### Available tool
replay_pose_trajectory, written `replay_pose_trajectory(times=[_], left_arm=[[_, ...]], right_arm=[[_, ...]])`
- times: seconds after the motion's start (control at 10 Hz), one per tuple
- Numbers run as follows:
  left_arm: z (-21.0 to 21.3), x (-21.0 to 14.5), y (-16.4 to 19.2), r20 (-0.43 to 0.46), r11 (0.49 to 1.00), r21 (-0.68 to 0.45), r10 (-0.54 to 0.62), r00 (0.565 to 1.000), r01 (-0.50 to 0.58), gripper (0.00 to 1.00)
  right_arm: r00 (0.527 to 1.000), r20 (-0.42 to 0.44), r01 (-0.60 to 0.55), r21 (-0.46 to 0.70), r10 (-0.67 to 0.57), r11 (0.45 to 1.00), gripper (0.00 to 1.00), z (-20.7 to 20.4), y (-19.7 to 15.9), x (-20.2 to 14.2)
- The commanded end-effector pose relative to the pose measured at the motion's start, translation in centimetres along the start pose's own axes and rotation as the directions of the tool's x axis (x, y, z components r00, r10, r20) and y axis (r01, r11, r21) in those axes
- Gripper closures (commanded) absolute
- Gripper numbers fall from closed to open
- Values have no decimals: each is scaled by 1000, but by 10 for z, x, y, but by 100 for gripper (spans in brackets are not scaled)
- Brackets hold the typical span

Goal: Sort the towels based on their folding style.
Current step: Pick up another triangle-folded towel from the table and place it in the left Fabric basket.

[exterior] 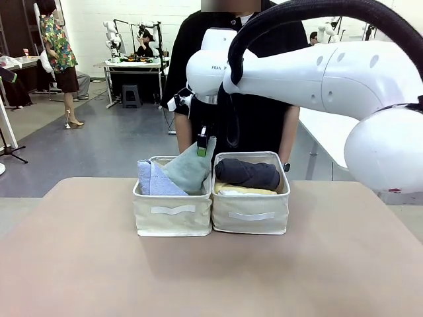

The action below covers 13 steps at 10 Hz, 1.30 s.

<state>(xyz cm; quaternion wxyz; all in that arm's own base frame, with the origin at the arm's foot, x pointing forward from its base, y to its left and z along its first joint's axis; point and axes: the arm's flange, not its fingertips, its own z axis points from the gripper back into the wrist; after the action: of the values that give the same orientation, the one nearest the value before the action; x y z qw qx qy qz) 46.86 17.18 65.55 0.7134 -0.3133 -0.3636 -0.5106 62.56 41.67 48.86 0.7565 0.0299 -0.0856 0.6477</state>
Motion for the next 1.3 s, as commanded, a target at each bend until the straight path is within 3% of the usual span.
replay_pose_trajectory(times=[0.0,0.5,1.2], left_arm=[[1,1,-1,2,1000,6,-1,1000,1,2],[1,1,-1,2,1000,6,-1,1000,1,2],[1,1,-1,2,1000,6,-1,1000,1,2]], right_arm=[[1000,16,-2,52,1,999,81,-1,-14,14],[1000,21,-10,154,7,988,81,-32,-16,19],[999,-2,-42,209,44,977,81,-51,-15,24]])
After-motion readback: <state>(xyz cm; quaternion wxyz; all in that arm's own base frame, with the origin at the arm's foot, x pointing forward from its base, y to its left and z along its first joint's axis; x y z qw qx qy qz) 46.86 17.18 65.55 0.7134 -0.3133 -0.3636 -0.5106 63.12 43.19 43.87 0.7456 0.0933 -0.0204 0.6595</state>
